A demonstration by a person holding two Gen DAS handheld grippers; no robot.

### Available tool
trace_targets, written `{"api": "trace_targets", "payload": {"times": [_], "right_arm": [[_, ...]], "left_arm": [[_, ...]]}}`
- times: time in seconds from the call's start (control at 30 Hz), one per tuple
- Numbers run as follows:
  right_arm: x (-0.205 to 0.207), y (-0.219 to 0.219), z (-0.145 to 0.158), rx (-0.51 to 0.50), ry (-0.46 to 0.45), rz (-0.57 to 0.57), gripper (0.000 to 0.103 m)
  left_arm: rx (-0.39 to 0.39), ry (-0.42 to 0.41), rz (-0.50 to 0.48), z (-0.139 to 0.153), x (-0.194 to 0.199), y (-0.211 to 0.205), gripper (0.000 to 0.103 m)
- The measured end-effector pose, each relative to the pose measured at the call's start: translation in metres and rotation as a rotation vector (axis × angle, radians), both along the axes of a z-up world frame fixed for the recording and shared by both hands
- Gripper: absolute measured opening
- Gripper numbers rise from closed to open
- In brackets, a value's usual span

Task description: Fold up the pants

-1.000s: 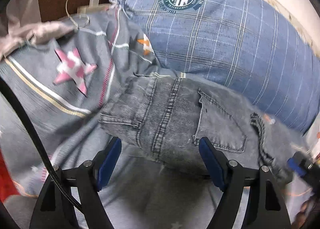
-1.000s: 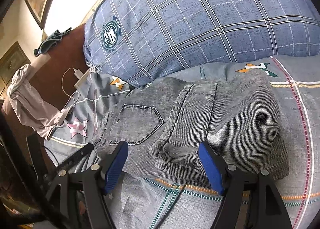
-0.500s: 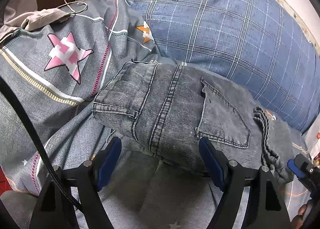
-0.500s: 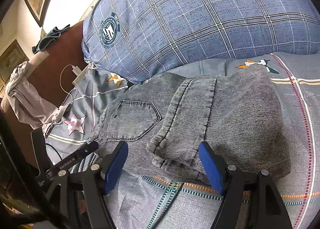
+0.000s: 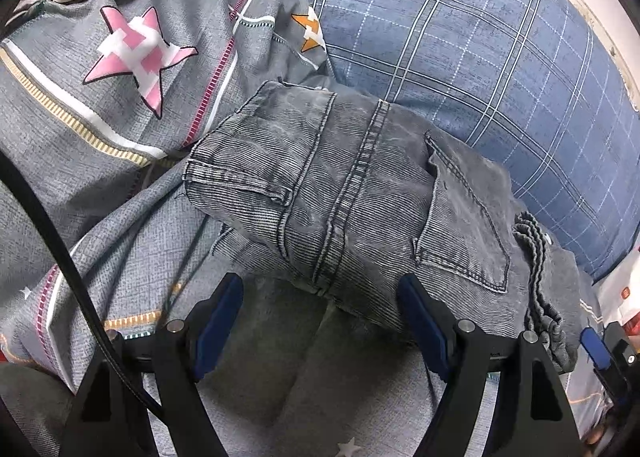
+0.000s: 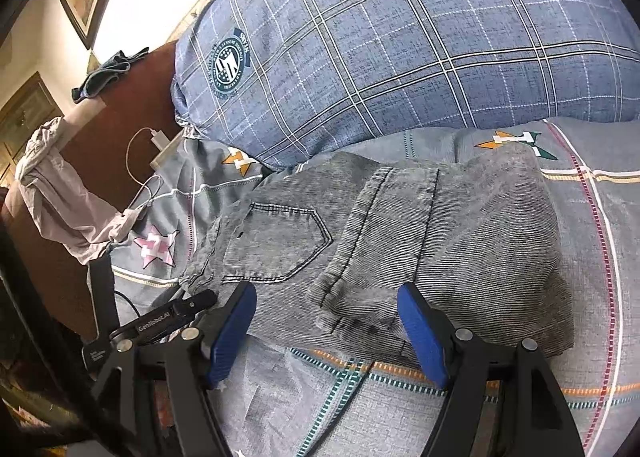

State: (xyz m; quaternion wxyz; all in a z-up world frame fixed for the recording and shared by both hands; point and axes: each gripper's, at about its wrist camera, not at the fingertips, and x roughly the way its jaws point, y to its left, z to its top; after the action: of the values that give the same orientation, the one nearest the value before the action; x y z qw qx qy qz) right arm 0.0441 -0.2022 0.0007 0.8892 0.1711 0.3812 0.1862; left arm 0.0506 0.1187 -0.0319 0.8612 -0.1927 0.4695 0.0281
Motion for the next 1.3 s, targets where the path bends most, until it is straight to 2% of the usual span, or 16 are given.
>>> {"api": "trace_targets", "payload": {"times": [0.17, 0.27, 0.43, 0.63, 0.73, 0.9, 1.1, 1.23, 1.3], "right_arm": [[0.009, 0.006, 0.011, 0.034, 0.015, 0.029, 0.078], [0.028, 0.019, 0.019, 0.046, 0.036, 0.048, 0.078], [0.054, 0.044, 0.030, 0.045, 0.023, 0.051, 0.078], [0.054, 0.057, 0.014, 0.075, 0.031, 0.062, 0.078], [0.055, 0.054, 0.002, 0.066, 0.065, 0.071, 0.078], [0.058, 0.043, -0.008, 0.087, 0.096, 0.049, 0.078], [0.061, 0.047, -0.013, 0.055, 0.103, 0.057, 0.078], [0.063, 0.049, -0.019, 0.060, 0.119, 0.064, 0.078], [0.064, 0.048, -0.021, 0.062, 0.125, 0.062, 0.078]], "left_arm": [[-0.003, -0.006, 0.003, 0.003, -0.001, 0.002, 0.080], [-0.037, 0.008, 0.018, 0.000, 0.000, 0.007, 0.080], [-0.047, -0.001, 0.041, 0.001, -0.003, 0.013, 0.080], [-0.034, -0.003, 0.056, 0.000, -0.004, 0.015, 0.080], [-0.036, -0.001, 0.062, 0.000, -0.001, 0.016, 0.080], [-0.087, 0.003, 0.087, -0.001, -0.001, 0.028, 0.080], [-0.205, 0.041, 0.106, -0.013, 0.003, 0.042, 0.080], [-0.231, 0.050, 0.134, -0.014, 0.010, 0.046, 0.080], [-0.257, 0.084, 0.111, -0.019, 0.020, 0.045, 0.080]]}}
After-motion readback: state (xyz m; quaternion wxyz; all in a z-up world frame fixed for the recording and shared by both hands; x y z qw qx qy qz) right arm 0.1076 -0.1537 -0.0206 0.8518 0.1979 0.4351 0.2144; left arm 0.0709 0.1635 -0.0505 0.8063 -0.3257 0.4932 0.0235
